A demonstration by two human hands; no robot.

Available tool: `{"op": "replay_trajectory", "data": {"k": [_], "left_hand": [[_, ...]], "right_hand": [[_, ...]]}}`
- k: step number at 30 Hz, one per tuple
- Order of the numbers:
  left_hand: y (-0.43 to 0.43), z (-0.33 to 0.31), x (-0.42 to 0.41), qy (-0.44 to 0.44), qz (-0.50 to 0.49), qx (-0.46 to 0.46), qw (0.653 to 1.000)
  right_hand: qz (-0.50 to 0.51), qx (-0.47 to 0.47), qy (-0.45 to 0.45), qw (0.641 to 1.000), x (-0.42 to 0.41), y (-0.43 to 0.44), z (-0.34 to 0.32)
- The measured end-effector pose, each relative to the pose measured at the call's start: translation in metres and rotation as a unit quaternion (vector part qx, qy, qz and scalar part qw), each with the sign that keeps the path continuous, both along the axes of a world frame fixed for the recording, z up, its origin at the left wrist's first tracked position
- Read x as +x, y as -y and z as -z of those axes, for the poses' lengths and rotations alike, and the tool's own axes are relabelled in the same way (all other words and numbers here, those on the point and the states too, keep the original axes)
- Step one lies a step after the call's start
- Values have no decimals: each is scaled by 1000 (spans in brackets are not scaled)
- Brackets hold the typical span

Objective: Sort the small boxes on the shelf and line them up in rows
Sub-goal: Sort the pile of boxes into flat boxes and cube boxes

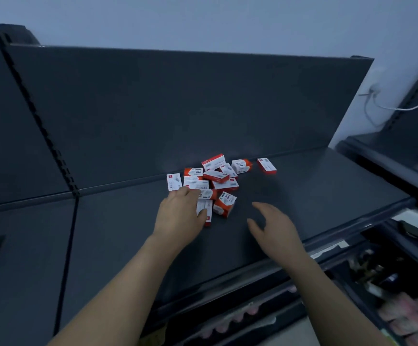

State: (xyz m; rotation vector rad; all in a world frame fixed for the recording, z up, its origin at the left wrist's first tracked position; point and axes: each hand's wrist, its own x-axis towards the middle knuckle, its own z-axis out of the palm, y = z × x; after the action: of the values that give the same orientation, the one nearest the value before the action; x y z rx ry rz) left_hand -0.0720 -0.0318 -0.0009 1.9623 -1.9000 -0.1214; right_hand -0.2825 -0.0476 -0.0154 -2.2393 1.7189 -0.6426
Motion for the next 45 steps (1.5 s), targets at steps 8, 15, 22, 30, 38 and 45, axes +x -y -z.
{"op": "replay_trajectory", "data": {"k": [8,15,22,30,38,45], "left_hand": [[52,5,3,-19,14,44,999],[78,15,13,-35,93,78,992],[89,17,18,-26,136,97,986],[75,9,23,-149,52,34,987],[22,1,34,-181,-57,-77,979],[-49,8,56,-175,-201,-95,959]], "right_hand": [[-27,44,0,999,17,41,-1],[-50,77,12,996,34,64,4],[-57,91,28,994,36,77,7],[-66,75,79,992,33,83,-10],[-159,44,128,978,62,86,-22],[-273,29,145,950,111,55,-14]]}}
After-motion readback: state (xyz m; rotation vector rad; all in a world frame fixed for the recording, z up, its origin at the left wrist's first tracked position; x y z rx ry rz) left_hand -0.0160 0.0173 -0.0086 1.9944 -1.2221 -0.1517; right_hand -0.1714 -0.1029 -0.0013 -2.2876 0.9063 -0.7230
